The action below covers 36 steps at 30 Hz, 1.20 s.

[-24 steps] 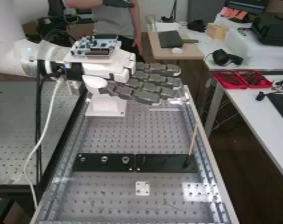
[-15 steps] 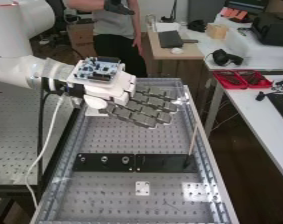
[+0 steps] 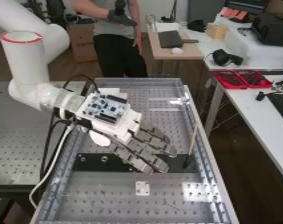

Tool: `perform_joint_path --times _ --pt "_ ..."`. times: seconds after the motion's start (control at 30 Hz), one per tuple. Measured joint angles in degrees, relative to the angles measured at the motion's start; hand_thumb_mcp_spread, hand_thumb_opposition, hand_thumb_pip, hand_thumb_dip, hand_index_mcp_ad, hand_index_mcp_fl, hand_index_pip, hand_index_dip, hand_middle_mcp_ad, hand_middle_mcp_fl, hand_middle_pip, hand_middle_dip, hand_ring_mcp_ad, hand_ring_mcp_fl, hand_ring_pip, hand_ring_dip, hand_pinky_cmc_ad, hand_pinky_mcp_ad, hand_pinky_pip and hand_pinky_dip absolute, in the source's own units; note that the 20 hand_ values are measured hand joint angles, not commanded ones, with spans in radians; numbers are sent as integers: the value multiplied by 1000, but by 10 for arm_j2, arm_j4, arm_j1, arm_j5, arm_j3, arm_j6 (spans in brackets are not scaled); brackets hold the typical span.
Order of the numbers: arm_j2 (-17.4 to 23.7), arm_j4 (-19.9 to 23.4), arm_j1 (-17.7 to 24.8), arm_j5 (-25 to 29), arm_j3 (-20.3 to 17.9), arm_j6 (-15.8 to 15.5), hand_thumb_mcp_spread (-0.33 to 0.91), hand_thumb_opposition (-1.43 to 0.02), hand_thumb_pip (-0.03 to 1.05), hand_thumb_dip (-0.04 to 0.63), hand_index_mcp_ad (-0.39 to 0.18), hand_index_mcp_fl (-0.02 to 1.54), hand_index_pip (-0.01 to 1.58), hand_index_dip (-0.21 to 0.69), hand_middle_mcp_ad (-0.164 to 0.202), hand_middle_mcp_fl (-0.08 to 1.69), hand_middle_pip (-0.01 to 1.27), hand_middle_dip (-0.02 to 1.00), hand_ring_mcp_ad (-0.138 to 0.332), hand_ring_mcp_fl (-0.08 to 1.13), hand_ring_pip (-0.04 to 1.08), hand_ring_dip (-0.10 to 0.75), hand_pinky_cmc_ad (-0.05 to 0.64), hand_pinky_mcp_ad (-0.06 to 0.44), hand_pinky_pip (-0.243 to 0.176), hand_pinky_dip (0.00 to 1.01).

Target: Grab the pcb board and place it in the clear container

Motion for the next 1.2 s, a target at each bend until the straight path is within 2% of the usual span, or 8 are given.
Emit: perform_joint_path --times 0.07,0.13,0.17,0.37,0.47,0.77,0.9,1.2 --pt "-6 6 0 5 0 -1 410 -805 642 241 -58 176 756 182 73 3 110 77 188 19 75 16 264 152 -91 260" --pt "-13 10 0 8 2 -1 407 -819 644 251 -58 173 963 180 75 12 122 94 185 16 72 16 260 152 -91 258" --pt "-18 11 -1 8 4 0 403 -819 644 251 -58 176 1063 183 77 9 122 91 199 12 70 16 260 152 -91 258" --pt "-35 10 0 1 16 5 422 -848 670 269 -58 223 1396 180 77 9 120 110 201 9 80 16 264 152 -89 258" --pt "-42 15 1 -3 18 8 463 -897 679 269 -72 360 1557 223 77 12 124 110 202 9 77 16 264 152 -89 251" --pt "-59 15 5 -8 27 -5 469 -929 674 278 -72 372 1557 281 77 9 134 126 202 9 84 19 264 150 -89 206" --pt "-60 19 4 -9 25 -3 482 -956 693 316 -87 258 1511 283 75 9 138 126 202 9 84 19 264 150 -89 208" --pt "-46 29 9 -10 12 -45 452 -960 719 347 -87 180 1410 209 75 10 138 140 202 9 84 16 264 150 -89 202"
